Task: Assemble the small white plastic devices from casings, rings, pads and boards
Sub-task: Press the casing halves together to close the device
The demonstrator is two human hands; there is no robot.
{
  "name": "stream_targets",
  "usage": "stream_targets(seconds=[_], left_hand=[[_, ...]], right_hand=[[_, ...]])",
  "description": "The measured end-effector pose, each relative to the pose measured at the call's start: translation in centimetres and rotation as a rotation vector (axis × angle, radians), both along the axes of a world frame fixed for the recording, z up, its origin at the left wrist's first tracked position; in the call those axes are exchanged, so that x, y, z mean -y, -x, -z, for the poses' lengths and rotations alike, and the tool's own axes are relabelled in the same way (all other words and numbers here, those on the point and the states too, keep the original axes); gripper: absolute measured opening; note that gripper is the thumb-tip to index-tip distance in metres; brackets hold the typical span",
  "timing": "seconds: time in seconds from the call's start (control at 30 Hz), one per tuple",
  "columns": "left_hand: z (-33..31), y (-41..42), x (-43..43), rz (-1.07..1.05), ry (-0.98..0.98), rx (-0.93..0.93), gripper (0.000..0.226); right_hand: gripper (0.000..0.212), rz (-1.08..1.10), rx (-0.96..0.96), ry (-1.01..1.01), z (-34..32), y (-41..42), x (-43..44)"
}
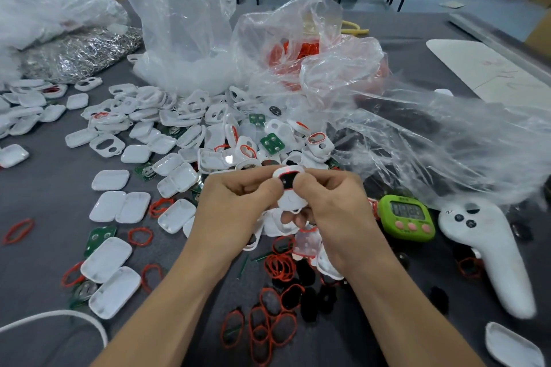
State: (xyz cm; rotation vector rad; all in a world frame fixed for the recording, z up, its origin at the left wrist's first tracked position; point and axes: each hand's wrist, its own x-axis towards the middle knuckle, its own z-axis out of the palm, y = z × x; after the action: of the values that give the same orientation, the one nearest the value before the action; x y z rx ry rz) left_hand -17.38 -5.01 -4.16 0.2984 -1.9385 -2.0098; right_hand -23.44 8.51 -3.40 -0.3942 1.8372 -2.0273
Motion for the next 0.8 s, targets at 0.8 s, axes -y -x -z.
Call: stream_targets(seconds=[0.8], left_hand=[[0.0, -0.2, -0.4, -0.044, 0.02, -0.007, 0.016]], right_hand=[[0.033, -0.054, 0.067, 0.056, 0.9, 0.0, 0.6]])
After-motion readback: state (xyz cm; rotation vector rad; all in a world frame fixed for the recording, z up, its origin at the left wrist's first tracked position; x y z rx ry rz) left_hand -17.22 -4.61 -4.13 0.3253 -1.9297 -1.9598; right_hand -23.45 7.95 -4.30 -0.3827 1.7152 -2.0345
